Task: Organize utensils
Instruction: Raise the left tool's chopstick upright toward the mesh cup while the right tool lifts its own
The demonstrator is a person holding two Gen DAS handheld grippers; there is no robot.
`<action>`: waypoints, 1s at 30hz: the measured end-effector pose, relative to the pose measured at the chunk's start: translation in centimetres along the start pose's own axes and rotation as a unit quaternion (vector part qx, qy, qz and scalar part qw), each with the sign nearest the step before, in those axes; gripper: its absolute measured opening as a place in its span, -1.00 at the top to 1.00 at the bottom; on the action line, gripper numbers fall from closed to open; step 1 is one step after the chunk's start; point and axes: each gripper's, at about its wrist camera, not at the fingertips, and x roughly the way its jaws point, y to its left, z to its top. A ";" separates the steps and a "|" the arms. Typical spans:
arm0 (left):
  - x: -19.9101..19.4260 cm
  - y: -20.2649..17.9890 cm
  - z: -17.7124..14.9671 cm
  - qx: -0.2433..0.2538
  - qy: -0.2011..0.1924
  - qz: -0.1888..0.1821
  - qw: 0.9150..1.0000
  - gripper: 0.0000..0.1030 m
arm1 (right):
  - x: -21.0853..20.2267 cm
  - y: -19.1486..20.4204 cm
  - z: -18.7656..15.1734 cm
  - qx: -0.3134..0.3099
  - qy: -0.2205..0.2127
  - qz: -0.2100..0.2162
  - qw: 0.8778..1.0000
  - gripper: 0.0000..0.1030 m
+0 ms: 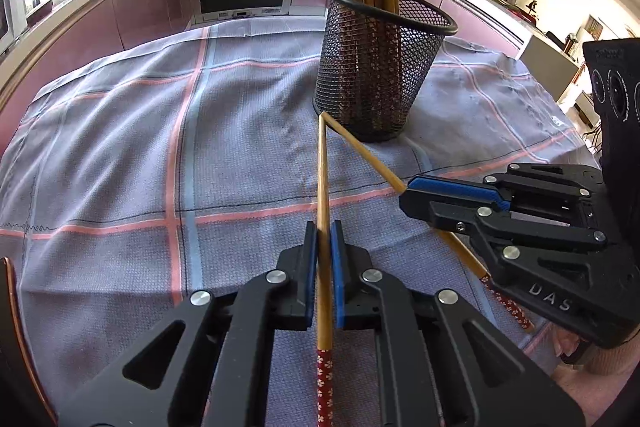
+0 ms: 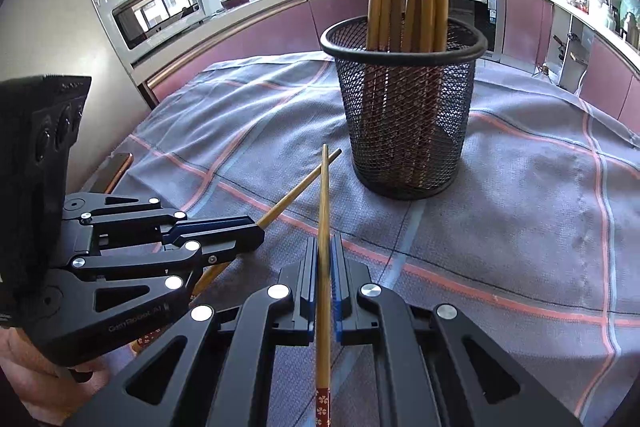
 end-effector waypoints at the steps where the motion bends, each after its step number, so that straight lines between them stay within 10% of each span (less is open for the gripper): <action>1: -0.2 0.0 0.0 -0.001 -0.002 0.000 1.000 0.85 | -0.2 -0.1 0.0 0.001 -0.002 0.002 1.000 0.90; 30: -7.2 1.5 0.3 -0.032 -0.079 -0.039 0.996 0.85 | -7.4 -0.4 1.2 0.014 -0.116 0.047 0.992 0.90</action>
